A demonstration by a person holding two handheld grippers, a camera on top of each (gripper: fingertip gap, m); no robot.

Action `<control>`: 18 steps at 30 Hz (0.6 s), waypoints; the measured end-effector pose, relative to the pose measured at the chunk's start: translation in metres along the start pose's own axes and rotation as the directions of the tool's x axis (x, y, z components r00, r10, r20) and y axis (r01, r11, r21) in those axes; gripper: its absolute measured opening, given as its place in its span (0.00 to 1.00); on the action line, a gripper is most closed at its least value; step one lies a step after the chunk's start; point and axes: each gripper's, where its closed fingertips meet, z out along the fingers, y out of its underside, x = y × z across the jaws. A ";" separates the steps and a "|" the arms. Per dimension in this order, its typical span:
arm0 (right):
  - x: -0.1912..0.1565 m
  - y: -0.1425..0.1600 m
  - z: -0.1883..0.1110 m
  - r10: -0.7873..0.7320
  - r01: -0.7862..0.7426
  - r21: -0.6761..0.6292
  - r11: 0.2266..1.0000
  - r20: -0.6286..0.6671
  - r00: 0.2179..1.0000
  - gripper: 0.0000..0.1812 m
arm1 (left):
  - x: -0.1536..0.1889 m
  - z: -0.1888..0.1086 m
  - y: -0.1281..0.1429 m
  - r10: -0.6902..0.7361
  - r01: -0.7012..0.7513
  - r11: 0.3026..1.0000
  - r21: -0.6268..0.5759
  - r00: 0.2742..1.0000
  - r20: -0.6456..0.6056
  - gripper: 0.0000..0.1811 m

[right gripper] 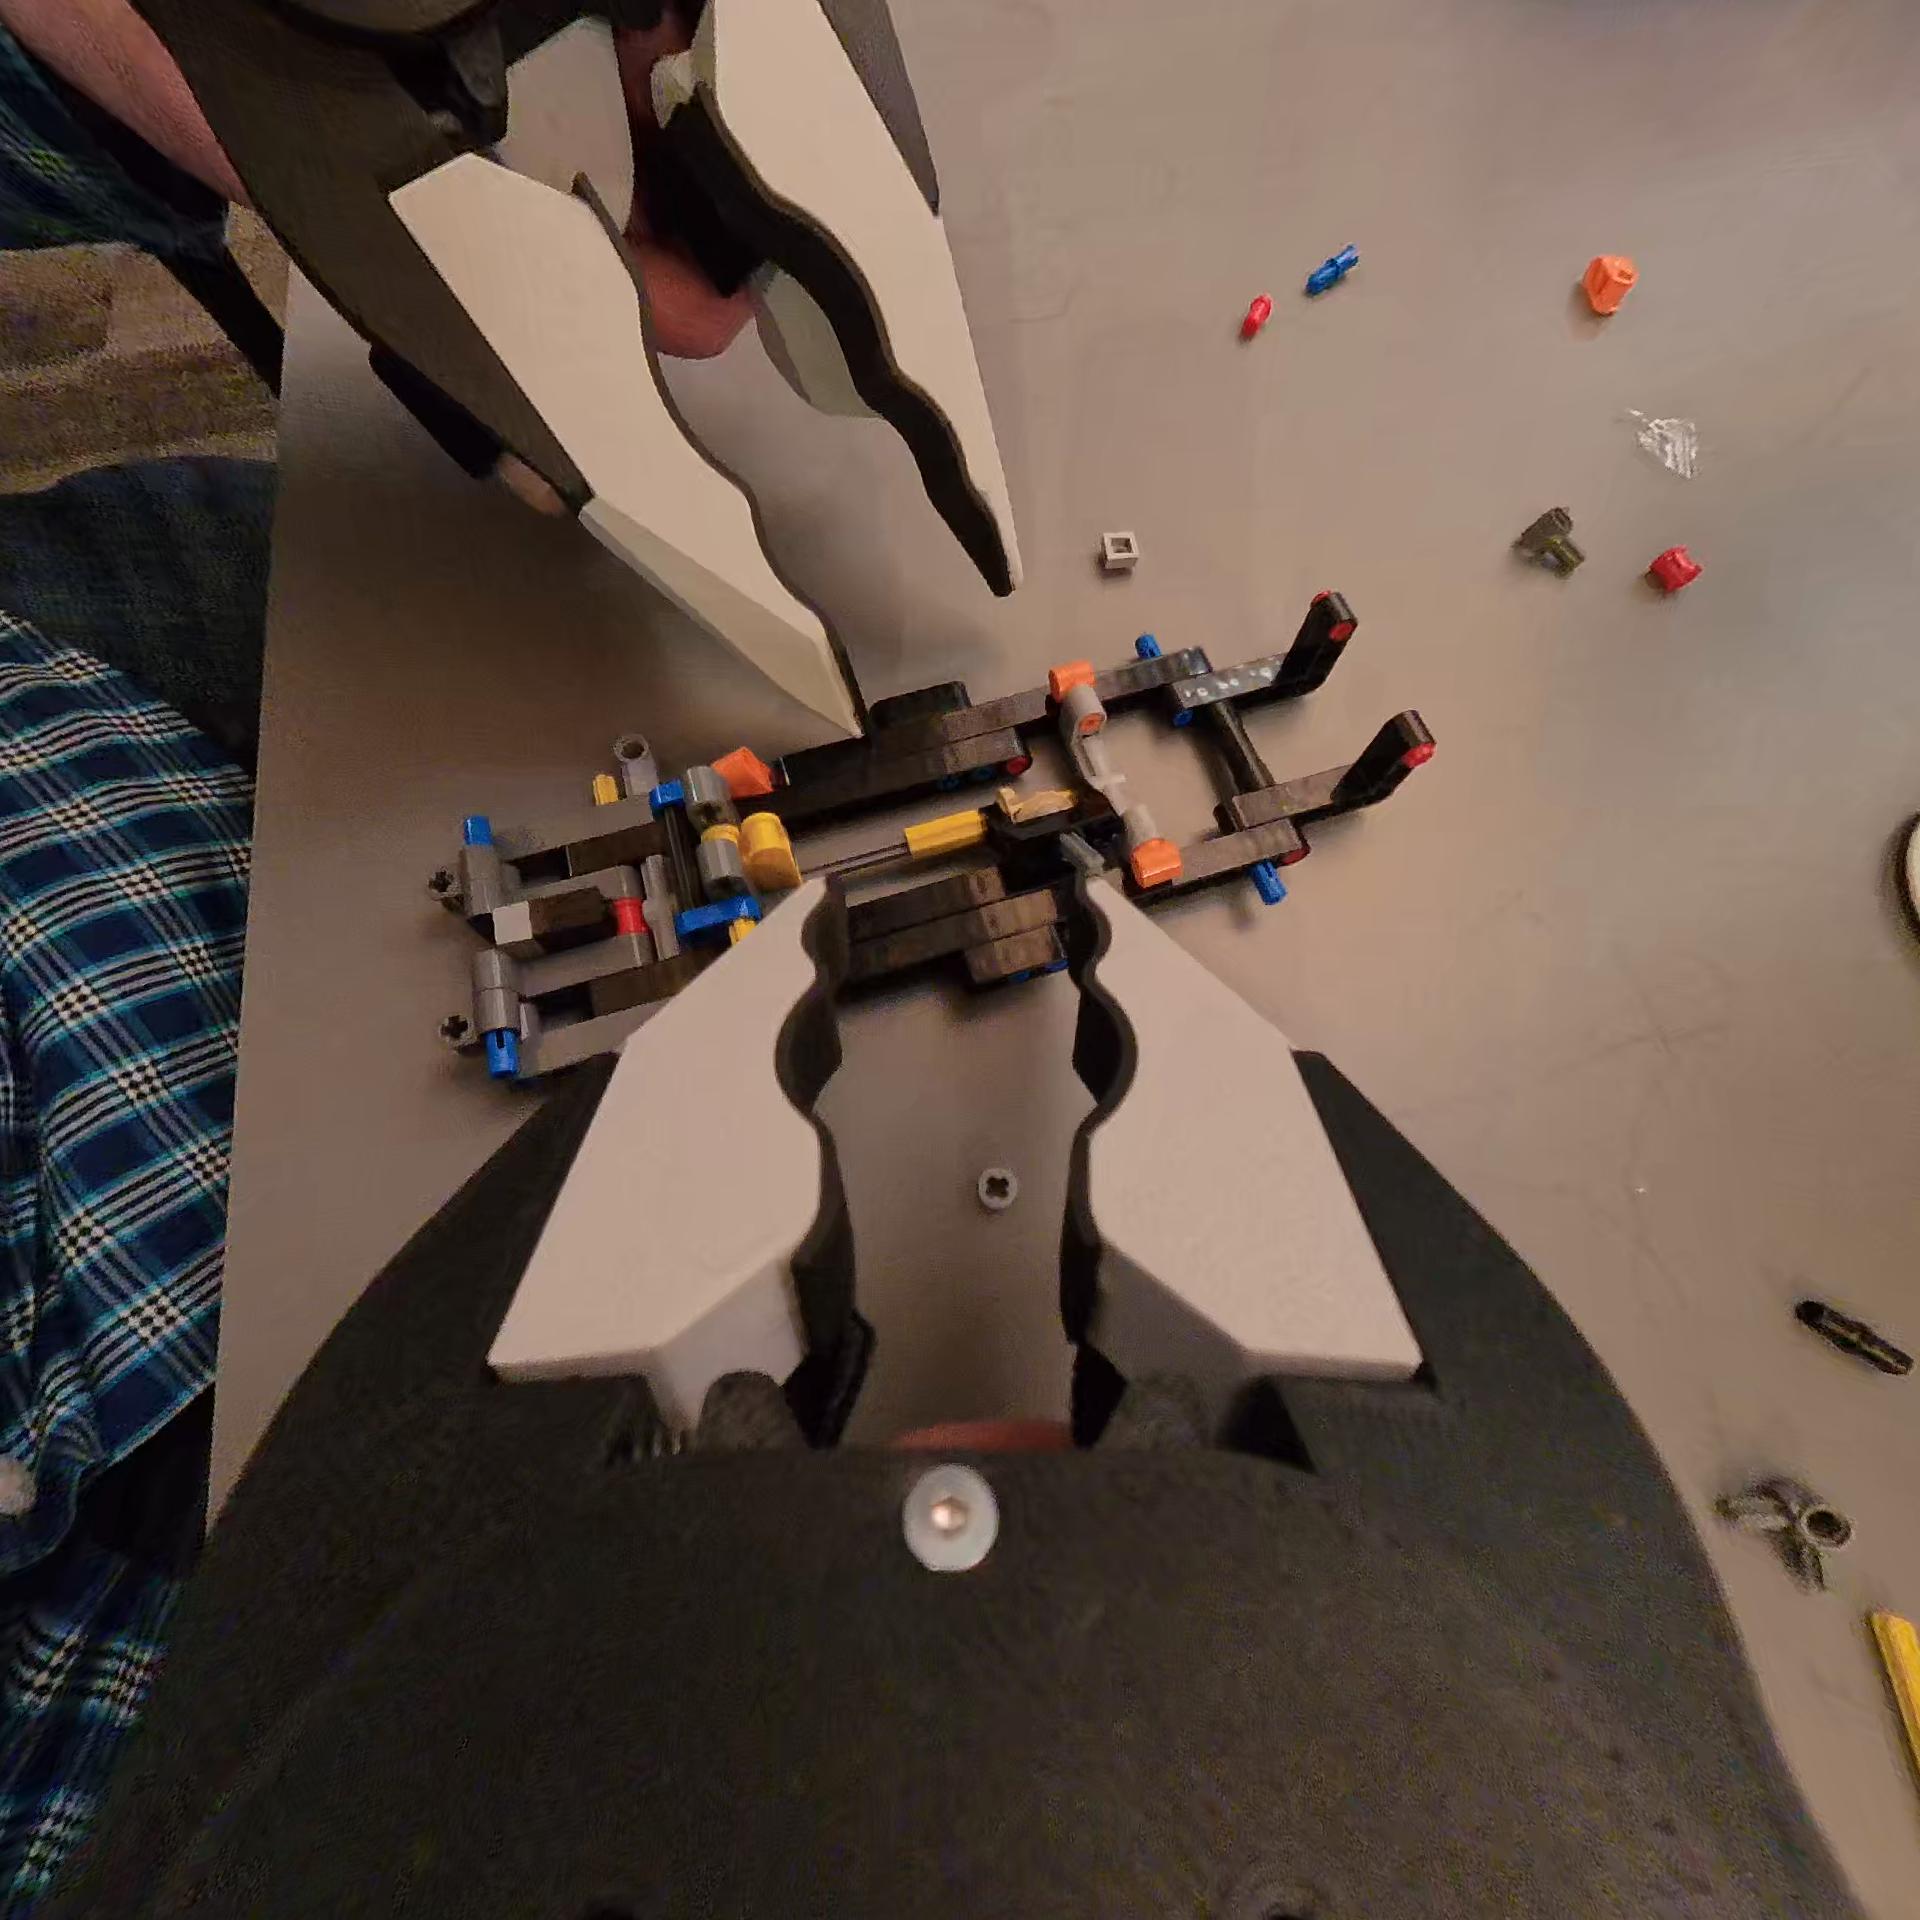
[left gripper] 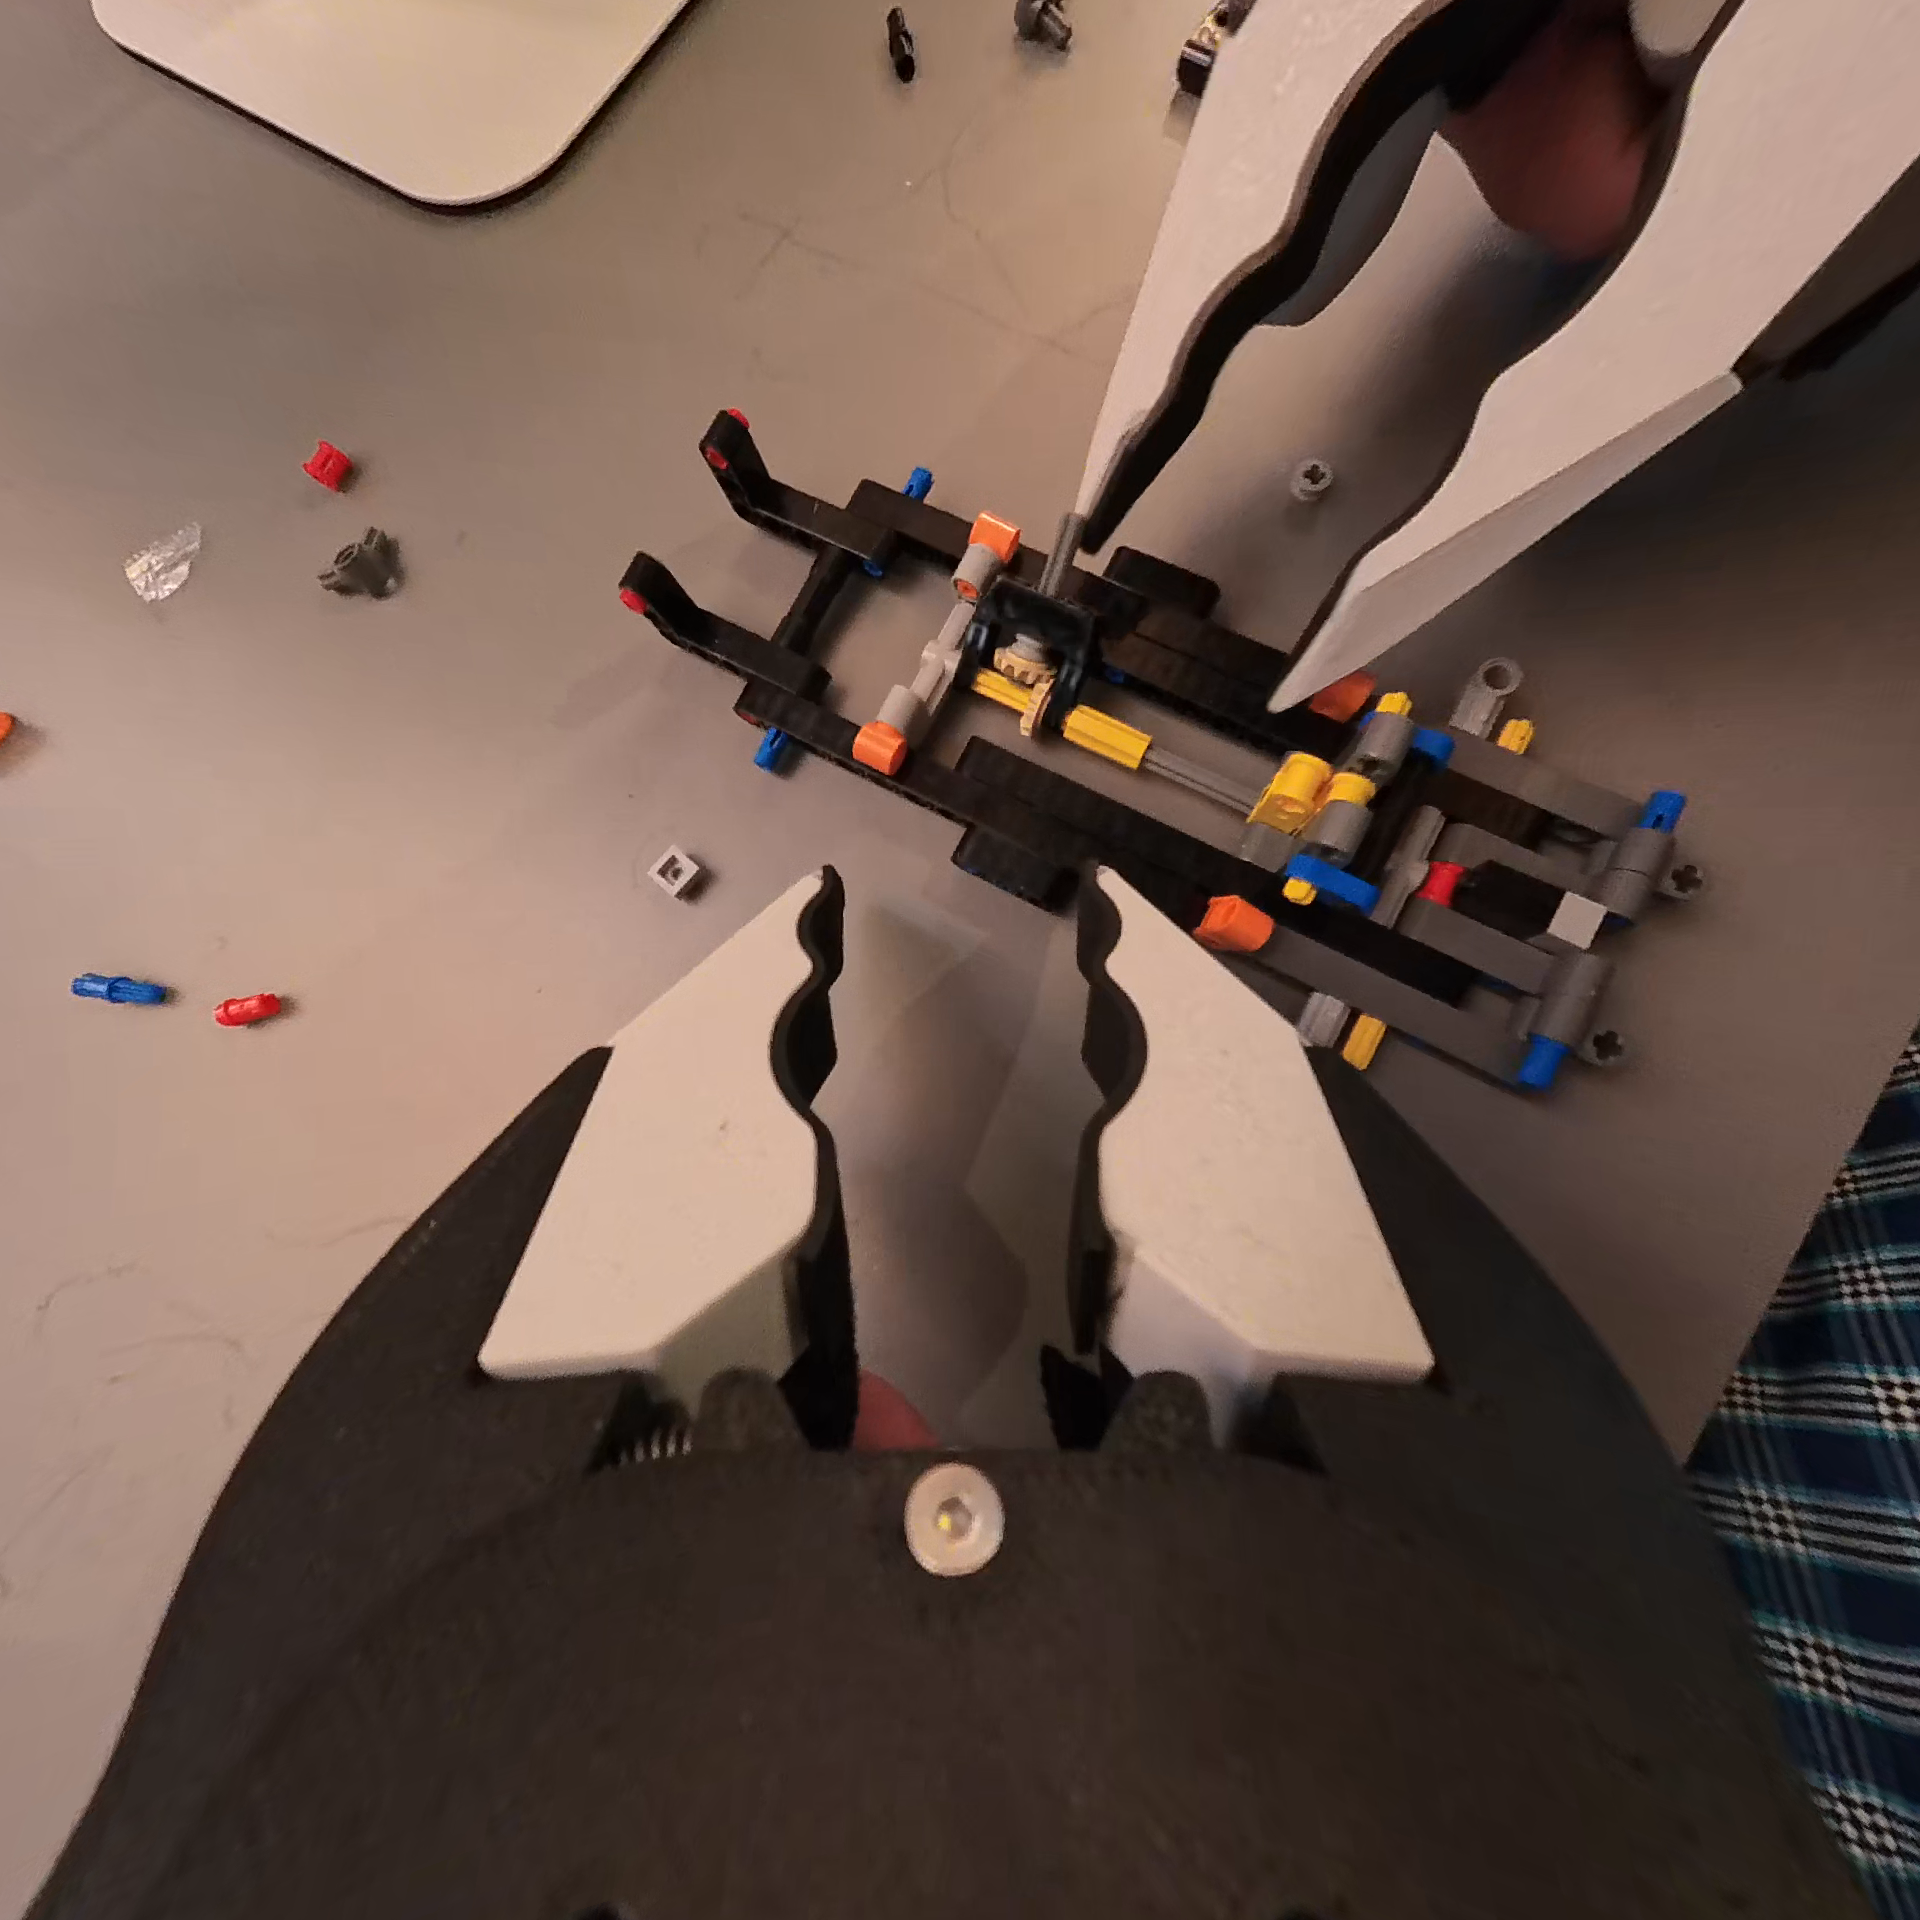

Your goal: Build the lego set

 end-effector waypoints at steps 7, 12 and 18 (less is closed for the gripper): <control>-0.005 -0.008 0.006 0.022 -0.023 0.021 1.000 0.036 0.999 0.22 | 0.000 0.000 0.000 -0.005 0.005 1.000 0.004 1.000 -0.004 0.24; -0.008 -0.018 0.012 -0.009 0.007 0.034 0.999 0.044 0.999 0.23 | 0.001 0.001 0.000 -0.005 0.005 1.000 0.005 1.000 -0.007 0.24; -0.010 -0.021 0.010 -0.004 0.000 0.054 0.999 0.071 0.997 0.22 | -0.001 -0.001 0.001 -0.009 0.009 1.000 0.006 1.000 -0.007 0.24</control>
